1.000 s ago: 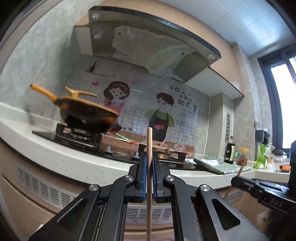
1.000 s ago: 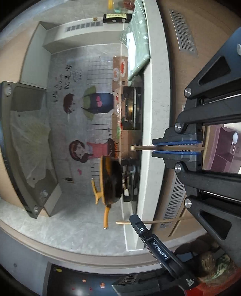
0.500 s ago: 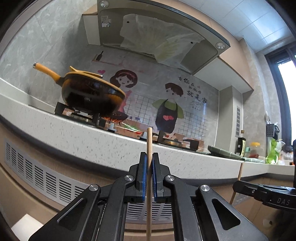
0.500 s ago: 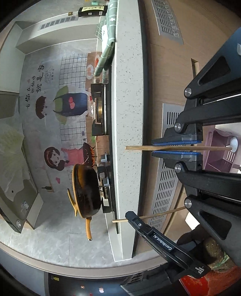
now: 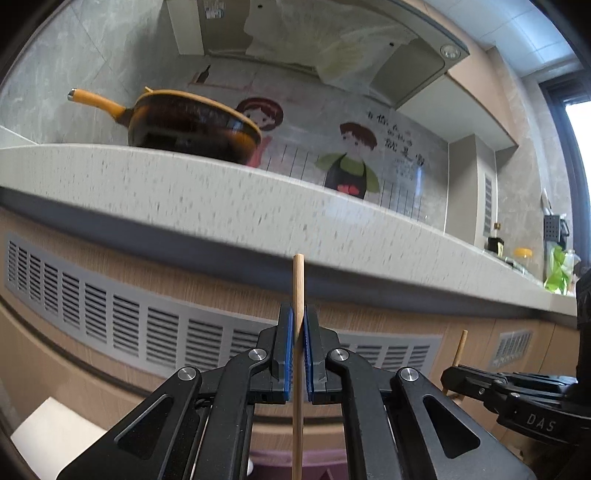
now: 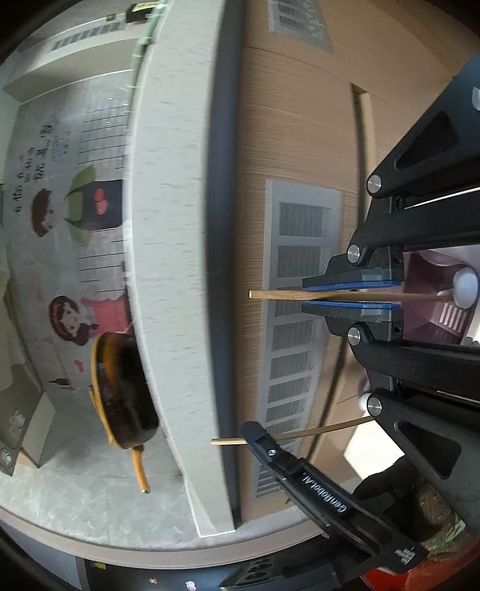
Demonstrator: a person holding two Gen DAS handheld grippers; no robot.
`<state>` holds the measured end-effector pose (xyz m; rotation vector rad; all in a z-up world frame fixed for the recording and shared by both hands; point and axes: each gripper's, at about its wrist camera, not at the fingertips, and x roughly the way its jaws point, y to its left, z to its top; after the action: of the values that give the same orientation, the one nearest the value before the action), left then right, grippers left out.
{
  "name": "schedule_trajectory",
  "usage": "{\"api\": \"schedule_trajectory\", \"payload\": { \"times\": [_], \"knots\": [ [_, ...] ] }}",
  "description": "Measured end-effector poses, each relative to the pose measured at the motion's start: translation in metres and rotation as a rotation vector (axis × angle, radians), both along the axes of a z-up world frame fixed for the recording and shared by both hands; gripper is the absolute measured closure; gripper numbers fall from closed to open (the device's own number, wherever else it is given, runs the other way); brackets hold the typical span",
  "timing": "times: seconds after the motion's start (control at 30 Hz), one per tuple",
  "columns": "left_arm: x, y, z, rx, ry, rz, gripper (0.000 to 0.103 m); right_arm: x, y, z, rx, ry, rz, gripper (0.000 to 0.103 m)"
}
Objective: Organize utensils
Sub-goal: 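Lower both chopsticks into the holder and open both tools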
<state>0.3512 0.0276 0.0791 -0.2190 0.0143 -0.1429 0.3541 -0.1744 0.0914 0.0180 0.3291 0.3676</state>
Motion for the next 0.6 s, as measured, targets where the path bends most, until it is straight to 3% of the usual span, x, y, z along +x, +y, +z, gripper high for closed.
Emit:
{"api": "schedule_trajectory", "payload": {
  "times": [0.17, 0.5, 0.57, 0.6],
  "knots": [
    [-0.004, 0.001, -0.015, 0.010, 0.014, 0.014, 0.098, -0.004, -0.003, -0.020, -0.001, 0.052, -0.003, 0.098],
    [-0.017, 0.011, -0.033, 0.007, 0.150, 0.028, 0.095, -0.019, -0.010, -0.049, 0.006, 0.157, 0.002, 0.096],
    [-0.019, 0.015, -0.031, -0.004, 0.187, 0.019, 0.088, -0.017, -0.009, -0.052, 0.008, 0.226, 0.049, 0.096],
    [-0.020, 0.017, -0.030, -0.011, 0.215, 0.003, 0.076, -0.015, -0.008, -0.052, 0.009, 0.246, 0.056, 0.095]
  ]
}}
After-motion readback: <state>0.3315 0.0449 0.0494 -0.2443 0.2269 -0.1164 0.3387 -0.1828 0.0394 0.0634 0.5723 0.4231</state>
